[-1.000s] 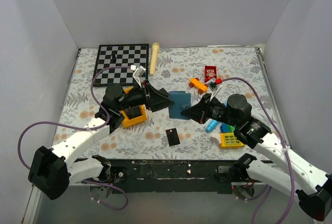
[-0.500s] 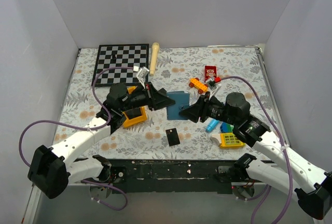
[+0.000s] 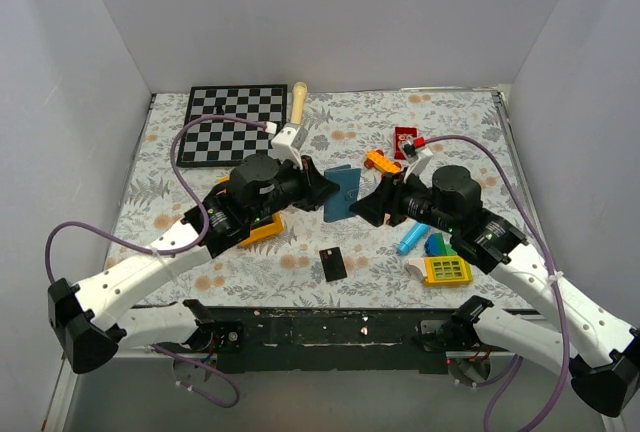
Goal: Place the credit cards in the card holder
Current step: Open the card holder at the center of the board.
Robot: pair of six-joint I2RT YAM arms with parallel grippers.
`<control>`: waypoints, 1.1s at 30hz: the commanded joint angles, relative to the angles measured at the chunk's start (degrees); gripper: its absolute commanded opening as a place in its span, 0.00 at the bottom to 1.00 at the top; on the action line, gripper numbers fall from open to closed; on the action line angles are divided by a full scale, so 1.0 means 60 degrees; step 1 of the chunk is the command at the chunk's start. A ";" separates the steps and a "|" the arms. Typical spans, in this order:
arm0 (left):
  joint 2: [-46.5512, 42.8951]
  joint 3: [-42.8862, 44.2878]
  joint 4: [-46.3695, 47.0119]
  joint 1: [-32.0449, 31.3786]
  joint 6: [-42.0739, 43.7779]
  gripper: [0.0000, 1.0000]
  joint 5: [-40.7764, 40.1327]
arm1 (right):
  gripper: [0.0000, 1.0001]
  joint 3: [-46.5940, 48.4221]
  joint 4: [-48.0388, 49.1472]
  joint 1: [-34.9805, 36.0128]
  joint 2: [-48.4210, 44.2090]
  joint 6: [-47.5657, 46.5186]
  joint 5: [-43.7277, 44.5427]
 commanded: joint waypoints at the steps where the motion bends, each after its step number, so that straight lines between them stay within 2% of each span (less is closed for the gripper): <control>1: 0.0386 0.0533 -0.1500 -0.0663 0.0486 0.00 -0.2428 | 0.62 0.0451 0.0302 -0.0012 0.0110 0.0162 0.0047; 12: 0.0827 0.1119 -0.1779 -0.1426 0.0457 0.00 -0.3572 | 0.61 0.0423 0.0375 -0.0013 0.0638 0.0396 0.0003; 33: 0.0768 0.1281 -0.1472 -0.1968 0.0281 0.00 -0.3207 | 0.58 0.0188 0.0566 -0.0013 0.1048 0.0704 0.0443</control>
